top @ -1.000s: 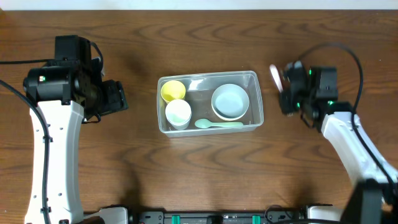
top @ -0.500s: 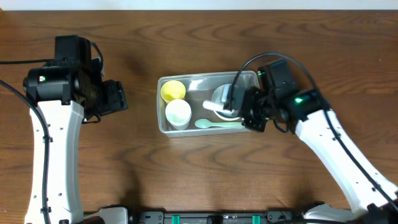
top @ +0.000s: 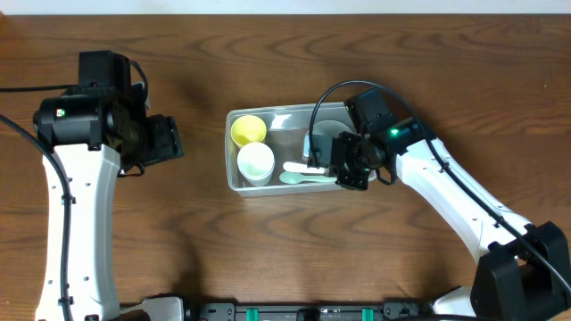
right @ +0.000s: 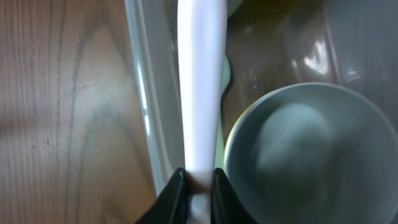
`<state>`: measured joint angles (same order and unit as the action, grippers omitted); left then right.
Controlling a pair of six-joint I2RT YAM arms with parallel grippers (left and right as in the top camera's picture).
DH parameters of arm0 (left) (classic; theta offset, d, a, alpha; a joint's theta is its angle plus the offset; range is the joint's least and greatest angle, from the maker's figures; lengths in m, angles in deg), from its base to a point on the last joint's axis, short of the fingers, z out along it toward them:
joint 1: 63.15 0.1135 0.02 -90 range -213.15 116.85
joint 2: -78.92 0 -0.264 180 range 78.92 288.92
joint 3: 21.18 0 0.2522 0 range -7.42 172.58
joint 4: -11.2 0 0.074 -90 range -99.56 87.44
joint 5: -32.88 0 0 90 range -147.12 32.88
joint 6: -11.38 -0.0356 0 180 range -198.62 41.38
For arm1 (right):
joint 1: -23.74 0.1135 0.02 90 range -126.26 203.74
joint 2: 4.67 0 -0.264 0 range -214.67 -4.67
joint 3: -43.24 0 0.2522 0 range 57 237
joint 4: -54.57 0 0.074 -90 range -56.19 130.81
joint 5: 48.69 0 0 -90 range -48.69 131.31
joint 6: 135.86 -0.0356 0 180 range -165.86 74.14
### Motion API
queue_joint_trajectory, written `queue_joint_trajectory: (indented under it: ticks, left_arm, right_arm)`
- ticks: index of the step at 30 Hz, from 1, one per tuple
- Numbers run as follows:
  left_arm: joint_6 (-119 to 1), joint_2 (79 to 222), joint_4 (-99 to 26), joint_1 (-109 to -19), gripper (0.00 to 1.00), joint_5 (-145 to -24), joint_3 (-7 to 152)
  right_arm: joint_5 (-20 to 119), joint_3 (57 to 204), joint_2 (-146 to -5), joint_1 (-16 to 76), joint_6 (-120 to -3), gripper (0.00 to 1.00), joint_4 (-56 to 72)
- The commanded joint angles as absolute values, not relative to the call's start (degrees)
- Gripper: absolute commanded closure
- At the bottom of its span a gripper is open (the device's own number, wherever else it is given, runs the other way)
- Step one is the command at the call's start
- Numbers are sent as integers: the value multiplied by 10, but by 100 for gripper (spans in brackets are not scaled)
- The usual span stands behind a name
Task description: Pack container
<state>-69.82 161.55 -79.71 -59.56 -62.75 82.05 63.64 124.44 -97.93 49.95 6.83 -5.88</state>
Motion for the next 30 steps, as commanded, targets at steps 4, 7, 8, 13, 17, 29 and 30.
queue_joint_trajectory:
  ticks: [4, 7, 8, 13, 17, 29, 30]
  left_arm:
    - [-697, 1618, -799, -593, 26, -625, 817]
    - [-697, 1618, -799, -593, 26, -625, 817]
    - [-697, 1618, -799, -593, 26, -625, 817]
    - [-698, 1618, -797, -594, 26, -625, 817]
    - [-719, 1618, -773, -606, 26, -625, 817]
    - [-795, 1647, -622, -671, 2, -625, 817]
    - [-795, 1651, -621, -670, 2, -625, 817]
  right_arm:
    - [647, 1245, -981, 504, 62, 51, -50]
    - [647, 1245, -980, 504, 53, 52, -44]
    - [646, 1245, -979, 504, 30, 53, -34]
    - [609, 1245, -956, 491, -138, 50, 42]
    - [498, 1245, -919, 453, -296, 37, 113]
    - [426, 1245, -900, 282, -446, 1, 180]
    - [426, 1245, -900, 275, -445, 1, 182]
